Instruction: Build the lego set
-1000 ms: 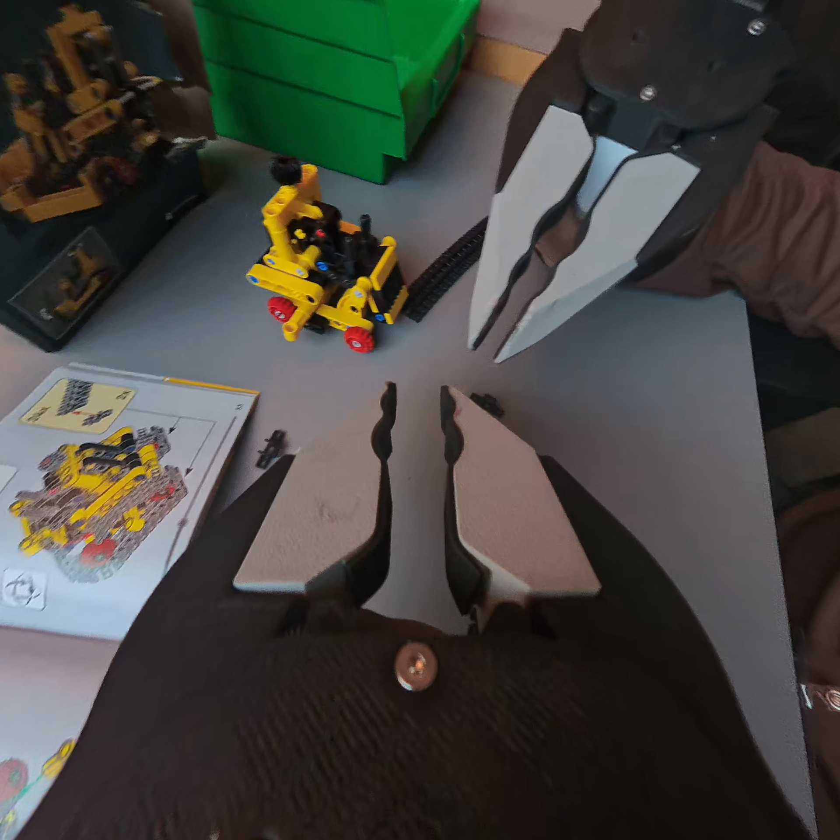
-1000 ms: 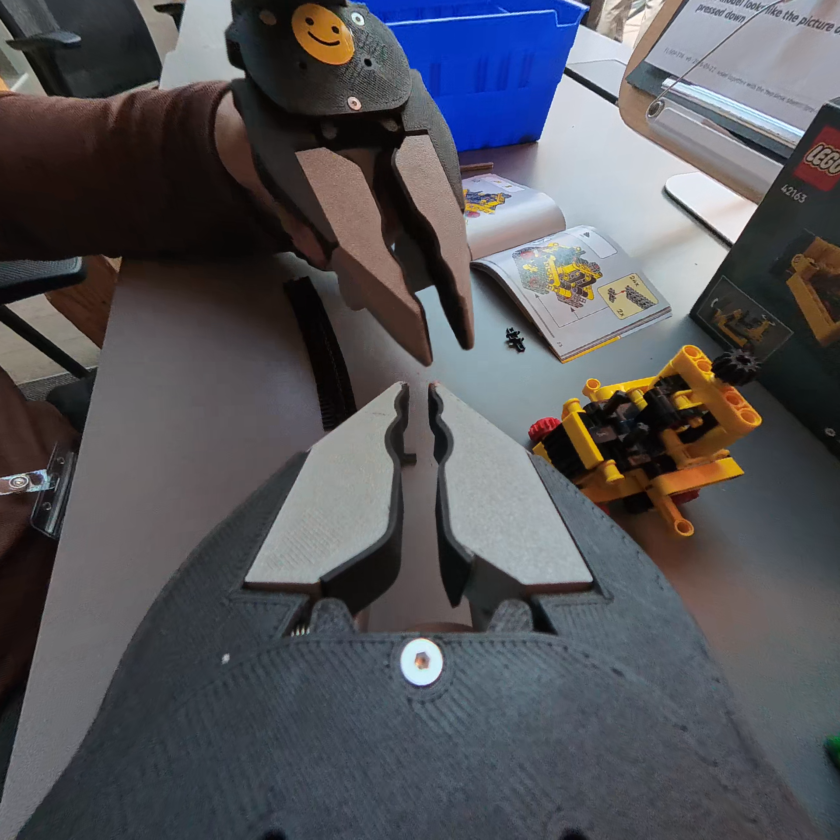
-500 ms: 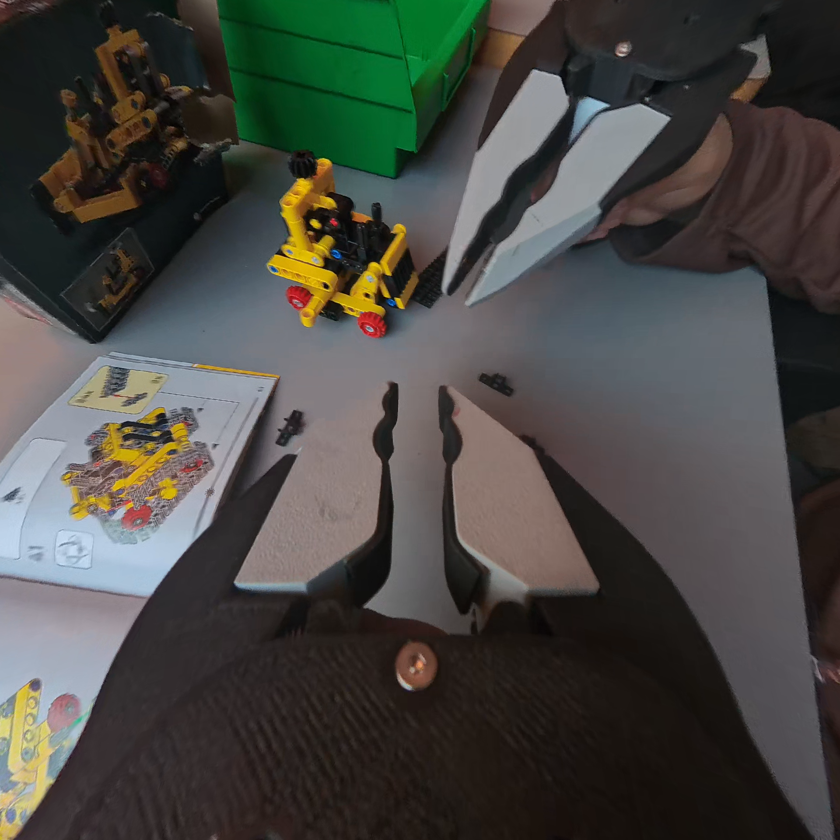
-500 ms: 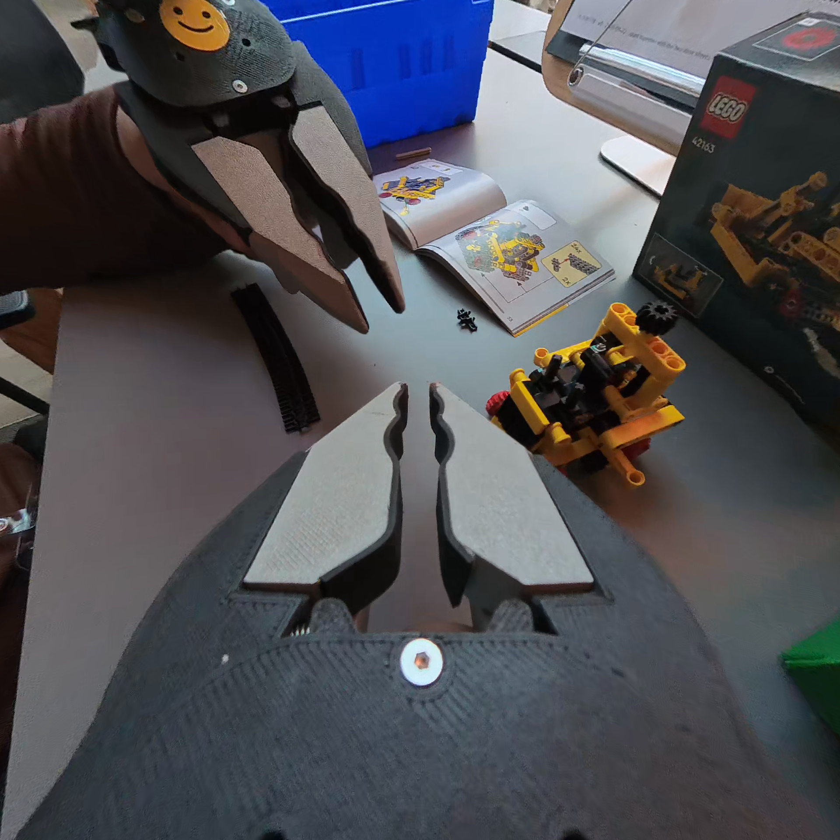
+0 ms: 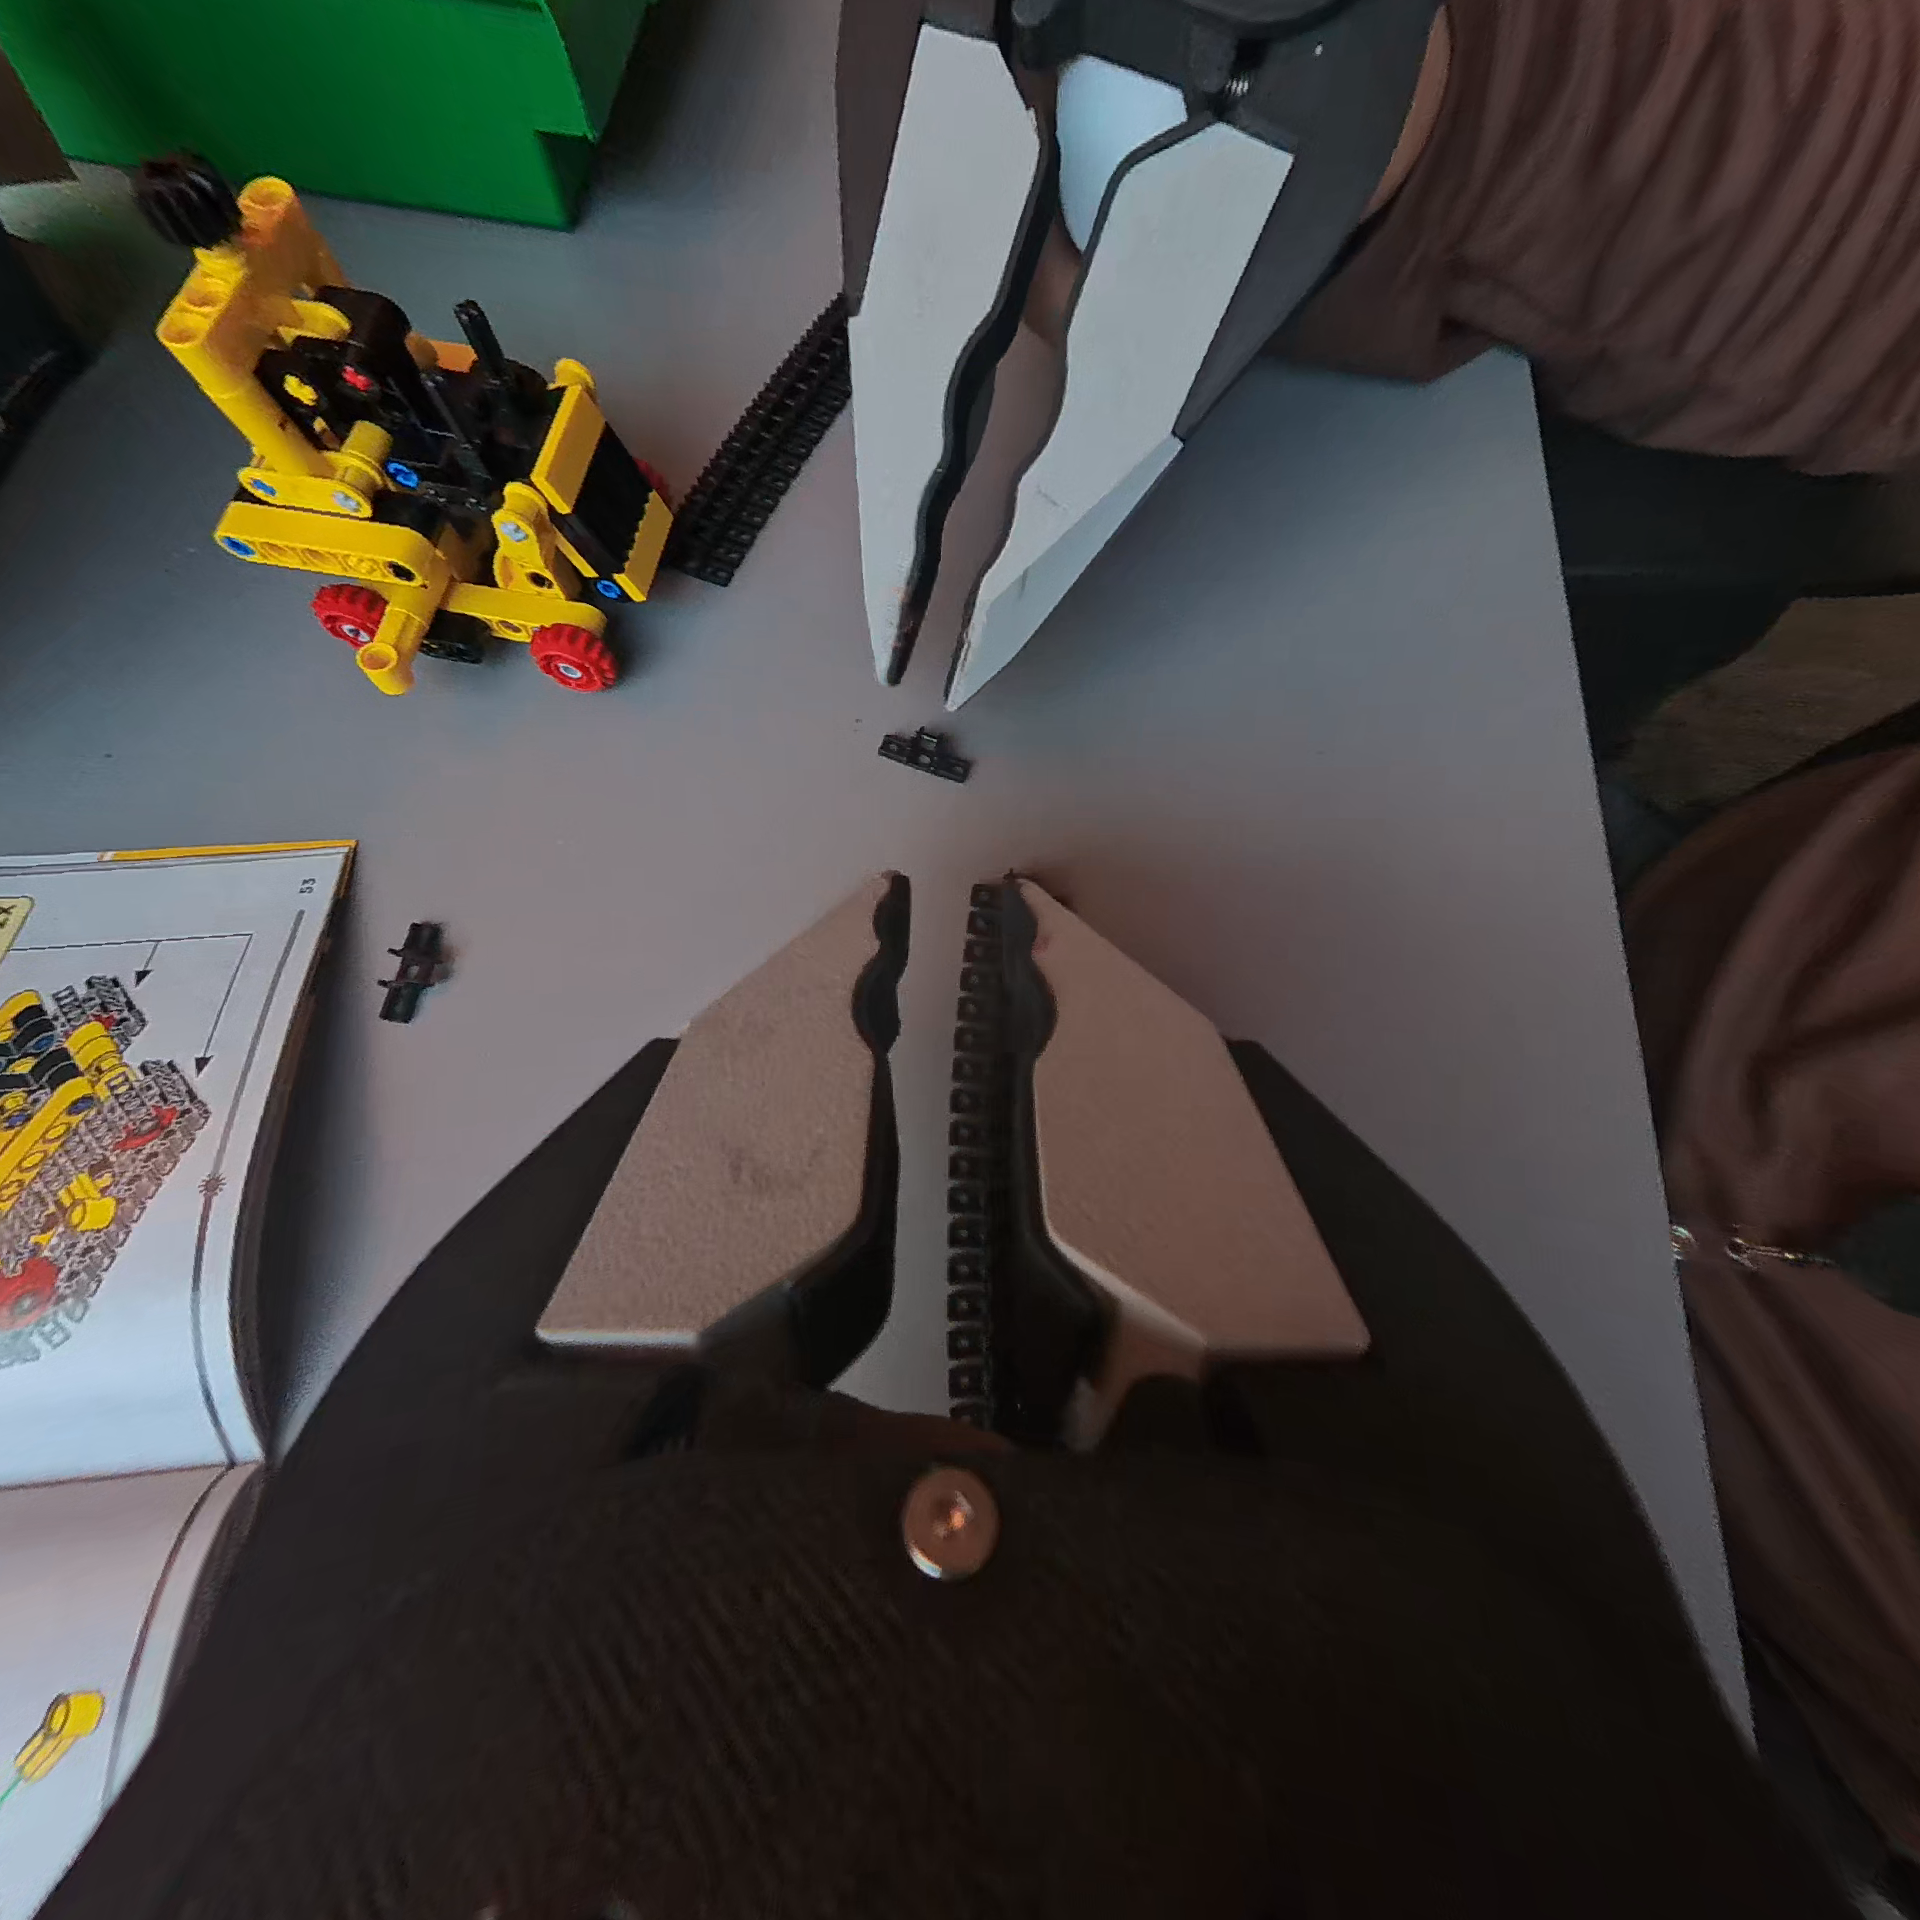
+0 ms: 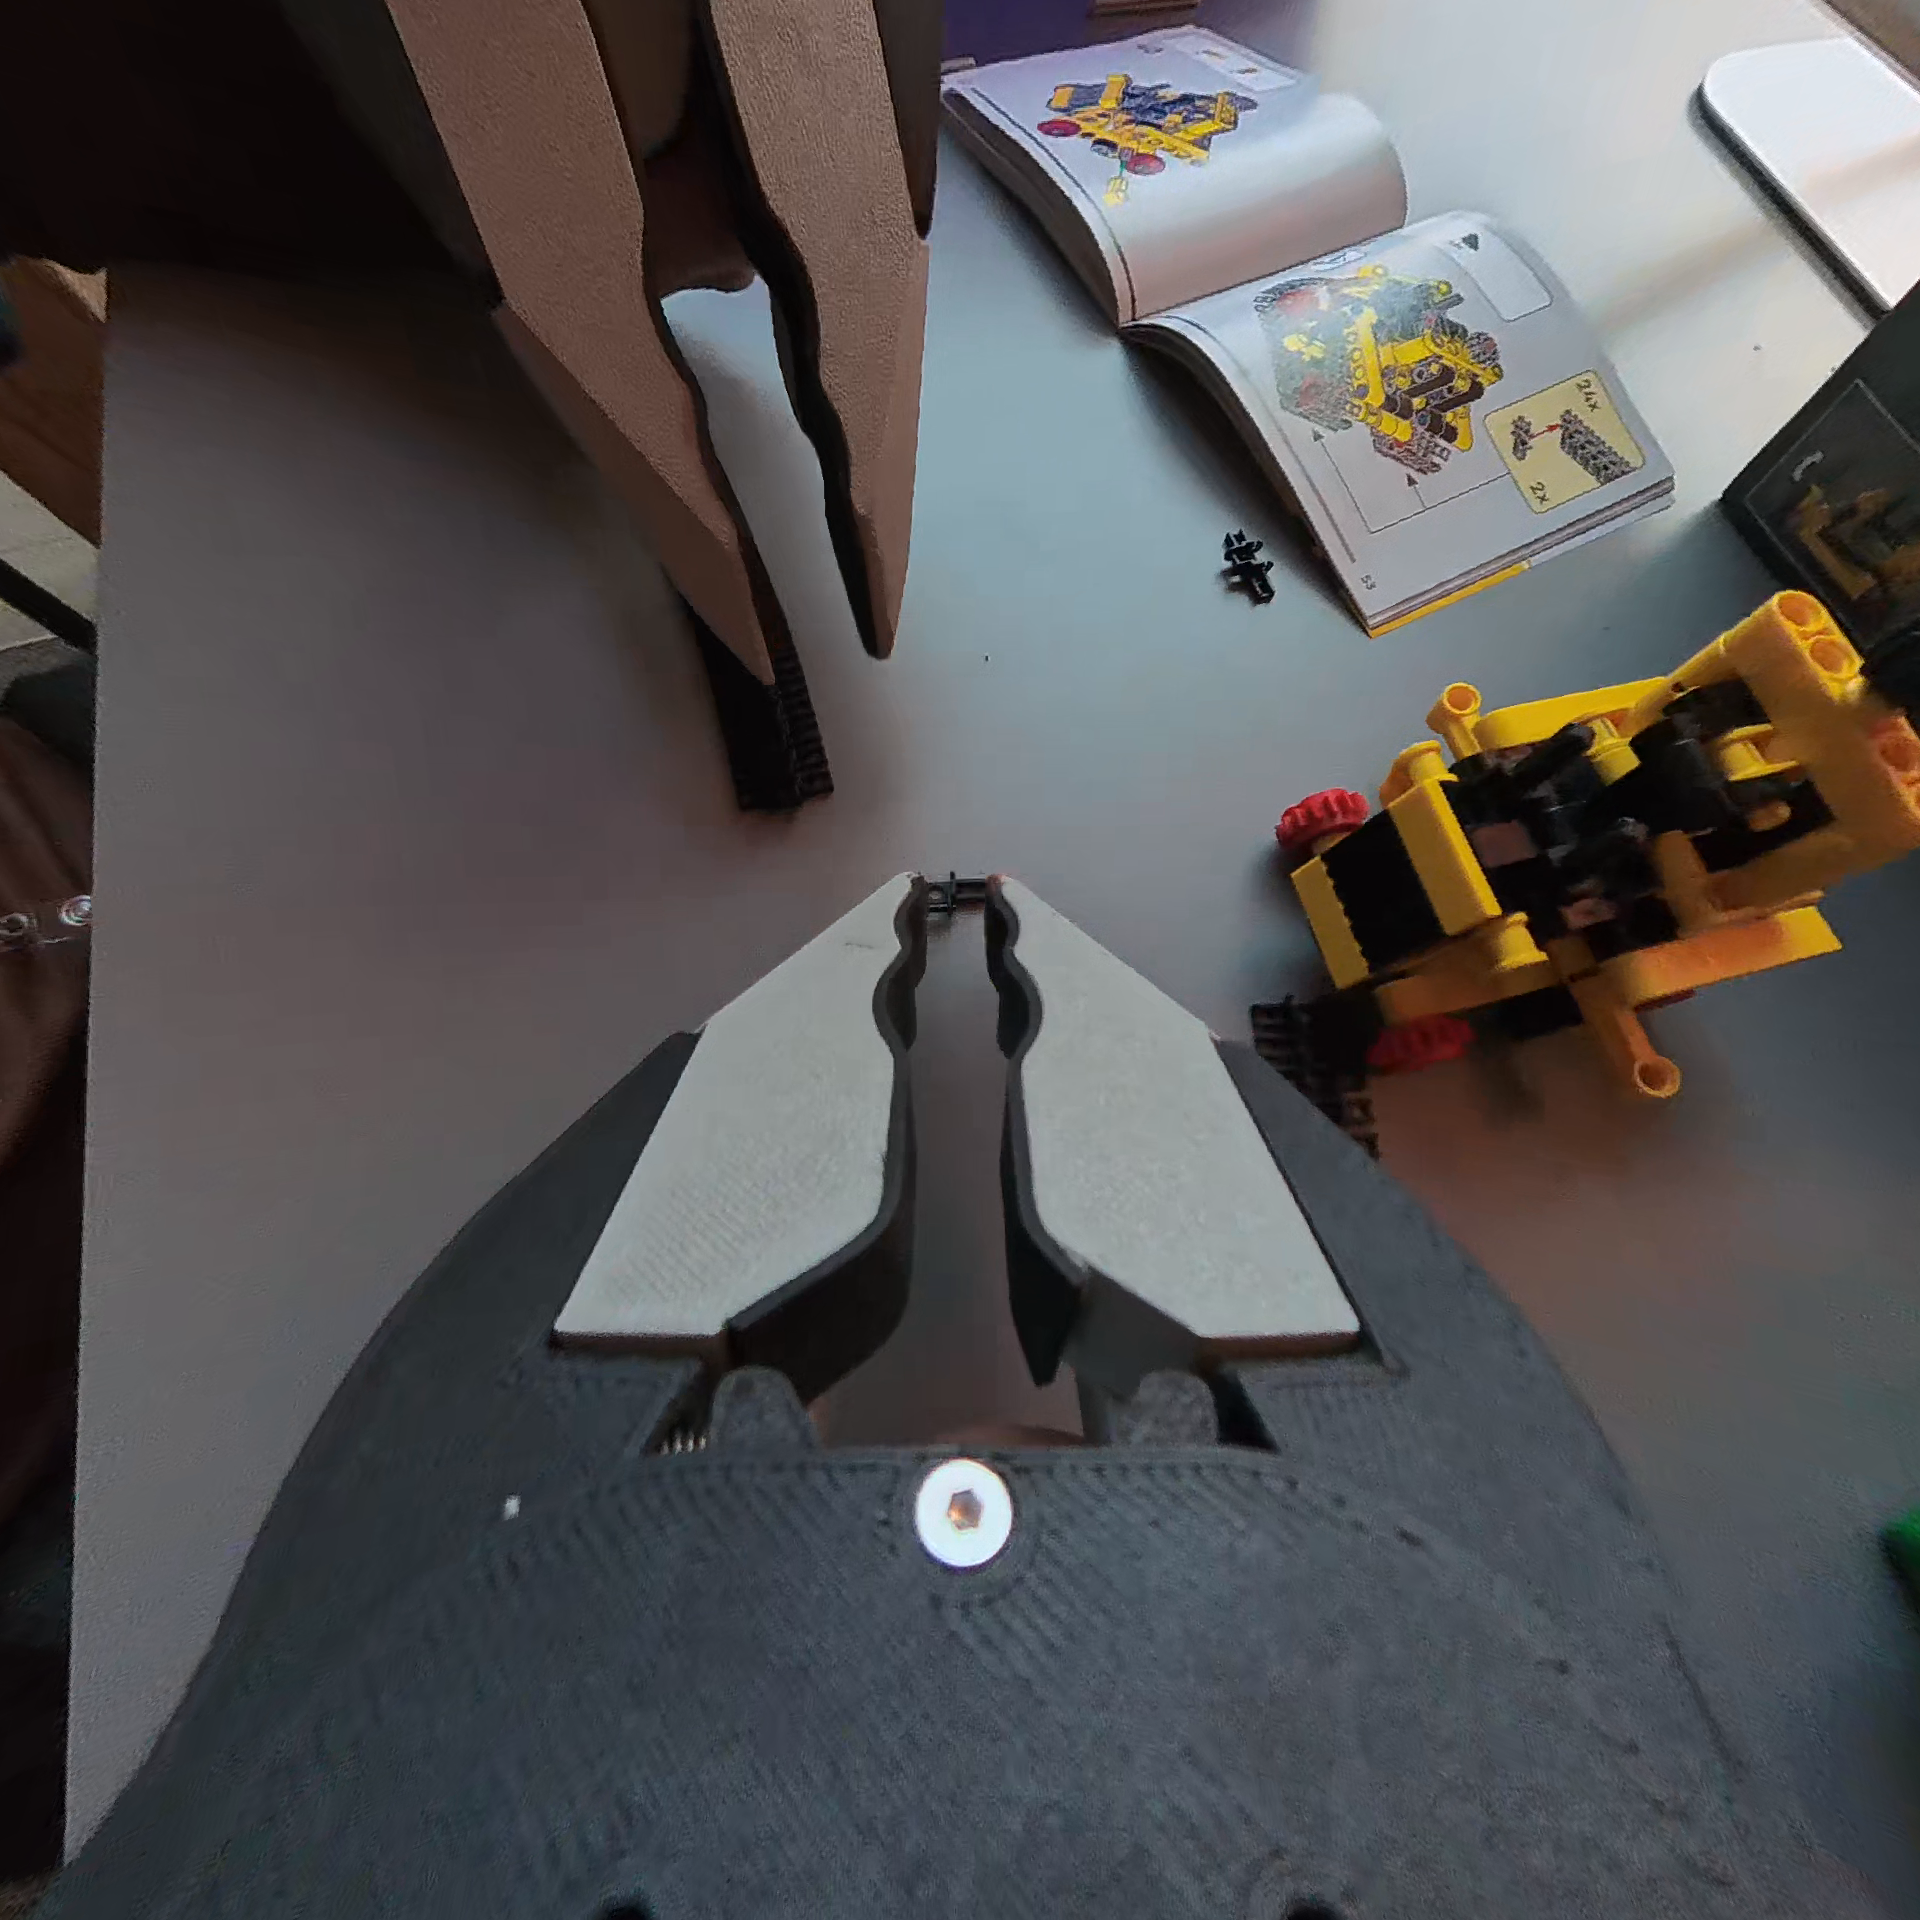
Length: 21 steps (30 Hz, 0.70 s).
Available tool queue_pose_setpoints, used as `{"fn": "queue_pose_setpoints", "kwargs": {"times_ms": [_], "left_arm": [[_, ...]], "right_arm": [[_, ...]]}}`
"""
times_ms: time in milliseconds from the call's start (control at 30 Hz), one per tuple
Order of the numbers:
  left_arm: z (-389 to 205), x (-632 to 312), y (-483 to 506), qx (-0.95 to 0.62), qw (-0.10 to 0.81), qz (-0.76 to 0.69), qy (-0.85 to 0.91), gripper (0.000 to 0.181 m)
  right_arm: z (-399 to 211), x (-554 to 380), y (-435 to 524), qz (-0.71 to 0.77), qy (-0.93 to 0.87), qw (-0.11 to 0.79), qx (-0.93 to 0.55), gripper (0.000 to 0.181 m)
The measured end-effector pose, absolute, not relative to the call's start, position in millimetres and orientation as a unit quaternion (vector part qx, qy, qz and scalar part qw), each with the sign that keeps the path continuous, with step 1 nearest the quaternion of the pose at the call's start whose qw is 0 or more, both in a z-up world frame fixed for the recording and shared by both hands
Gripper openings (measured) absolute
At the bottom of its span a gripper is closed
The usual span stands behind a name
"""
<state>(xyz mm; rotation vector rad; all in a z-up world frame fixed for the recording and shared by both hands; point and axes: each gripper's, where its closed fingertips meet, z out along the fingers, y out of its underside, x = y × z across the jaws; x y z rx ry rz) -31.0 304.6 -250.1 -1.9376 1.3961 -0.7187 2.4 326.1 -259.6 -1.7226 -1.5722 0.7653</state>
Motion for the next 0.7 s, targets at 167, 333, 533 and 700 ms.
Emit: {"fn": "queue_pose_setpoints", "kwargs": {"times_ms": [167,333,533,700], "left_arm": [[-257.9,-28.5,295.3,-0.733,0.295,-0.275,0.548,0.014],[-260.2,-26.4,289.7,-0.73,0.285,-0.275,0.557,0.015],[-261.7,-26.4,288.8,-0.73,0.283,-0.27,0.561,0.015],[-265.6,-25.7,291.0,-0.732,0.284,-0.263,0.561,0.012]], "right_arm": [[-270.5,1.7,323.3,0.267,-0.623,0.317,-0.663,0.009],[-271.0,1.3,324.5,0.264,-0.624,0.319,-0.663,0.007],[-274.2,-0.8,323.7,0.254,-0.634,0.315,-0.659,0.003],[-272.5,-1.9,321.8,0.259,-0.637,0.317,-0.653,0.003]]}}
